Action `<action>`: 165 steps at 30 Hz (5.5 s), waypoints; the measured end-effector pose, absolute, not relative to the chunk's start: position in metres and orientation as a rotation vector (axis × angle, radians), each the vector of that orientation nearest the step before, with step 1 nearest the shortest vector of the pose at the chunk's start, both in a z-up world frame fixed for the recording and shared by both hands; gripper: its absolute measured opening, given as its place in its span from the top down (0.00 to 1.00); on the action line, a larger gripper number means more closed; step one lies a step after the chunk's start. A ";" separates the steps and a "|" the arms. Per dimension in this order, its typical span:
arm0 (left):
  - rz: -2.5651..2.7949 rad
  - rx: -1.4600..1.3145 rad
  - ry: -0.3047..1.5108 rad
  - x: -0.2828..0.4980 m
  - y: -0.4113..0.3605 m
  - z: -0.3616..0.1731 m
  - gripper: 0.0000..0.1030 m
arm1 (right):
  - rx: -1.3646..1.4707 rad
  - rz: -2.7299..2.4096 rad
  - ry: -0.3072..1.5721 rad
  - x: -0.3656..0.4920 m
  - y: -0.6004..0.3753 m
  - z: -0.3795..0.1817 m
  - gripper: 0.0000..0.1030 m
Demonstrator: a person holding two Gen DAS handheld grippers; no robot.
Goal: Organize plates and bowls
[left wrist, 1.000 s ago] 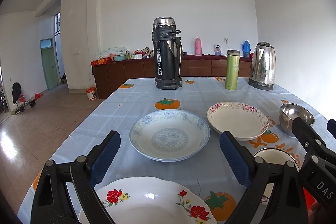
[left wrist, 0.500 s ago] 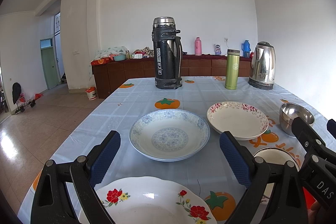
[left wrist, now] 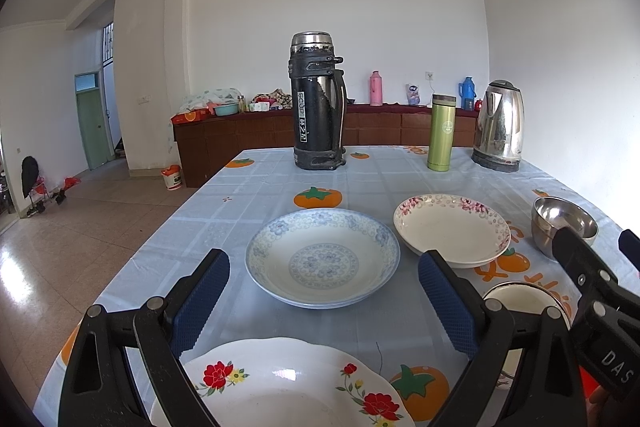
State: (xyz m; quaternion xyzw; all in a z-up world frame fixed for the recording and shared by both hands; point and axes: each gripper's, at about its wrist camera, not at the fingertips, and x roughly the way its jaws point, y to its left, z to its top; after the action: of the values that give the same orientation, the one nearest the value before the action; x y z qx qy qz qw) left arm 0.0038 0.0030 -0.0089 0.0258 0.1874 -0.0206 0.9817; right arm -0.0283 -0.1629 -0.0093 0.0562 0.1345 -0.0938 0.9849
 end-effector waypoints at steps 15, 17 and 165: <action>0.037 0.224 0.467 -0.023 0.077 -0.016 0.06 | 0.111 0.043 0.392 -0.018 -0.143 -0.022 0.07; 0.039 0.217 0.508 -0.023 0.091 -0.021 0.06 | 0.098 0.085 0.421 -0.015 -0.138 -0.024 0.18; -0.086 0.080 0.769 0.175 0.073 -0.070 0.53 | 0.231 0.184 0.691 0.128 -0.093 -0.060 0.50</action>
State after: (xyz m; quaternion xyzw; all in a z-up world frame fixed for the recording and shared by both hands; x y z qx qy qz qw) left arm 0.1752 0.0733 -0.0699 0.0391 0.3750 -0.0421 0.9253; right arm 0.1279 -0.0927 -0.0600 0.1130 0.3376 0.0897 0.9302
